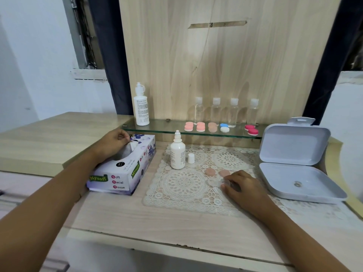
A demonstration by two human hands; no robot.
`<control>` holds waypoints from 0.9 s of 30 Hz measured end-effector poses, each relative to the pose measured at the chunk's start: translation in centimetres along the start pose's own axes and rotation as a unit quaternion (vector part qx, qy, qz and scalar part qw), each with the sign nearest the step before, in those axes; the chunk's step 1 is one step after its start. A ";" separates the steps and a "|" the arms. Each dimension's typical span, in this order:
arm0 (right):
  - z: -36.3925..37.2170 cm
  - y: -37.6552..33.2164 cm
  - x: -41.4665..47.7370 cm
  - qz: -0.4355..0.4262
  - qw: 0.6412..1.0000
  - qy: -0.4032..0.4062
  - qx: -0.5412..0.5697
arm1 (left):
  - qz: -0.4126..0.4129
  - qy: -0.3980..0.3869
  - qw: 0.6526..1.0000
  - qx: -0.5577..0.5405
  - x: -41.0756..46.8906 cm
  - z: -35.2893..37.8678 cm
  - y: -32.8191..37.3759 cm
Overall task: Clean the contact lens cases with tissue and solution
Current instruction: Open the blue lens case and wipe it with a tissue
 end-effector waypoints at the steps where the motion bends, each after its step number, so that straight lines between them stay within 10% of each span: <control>1: 0.0 0.0 0.0 -0.001 1.000 0.000 0.001 | -0.002 0.007 1.000 -0.003 0.0 -0.1 -0.1; 9: -0.1 0.0 0.0 -0.005 1.000 0.005 -0.006 | 0.030 -0.109 0.993 0.039 -0.6 -0.1 1.2; 27: -0.1 0.0 0.1 -0.001 1.000 -0.001 -0.005 | 0.070 0.098 0.976 -0.179 -0.1 -1.5 5.8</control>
Point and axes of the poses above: each hand's wrist, its own x-axis towards the middle knuckle, its own z-axis out of the palm, y = z × x, the point moved 4 cm from there along x, towards the middle knuckle, and after that the axes turned 15 degrees about z, right-handed, at the moved point
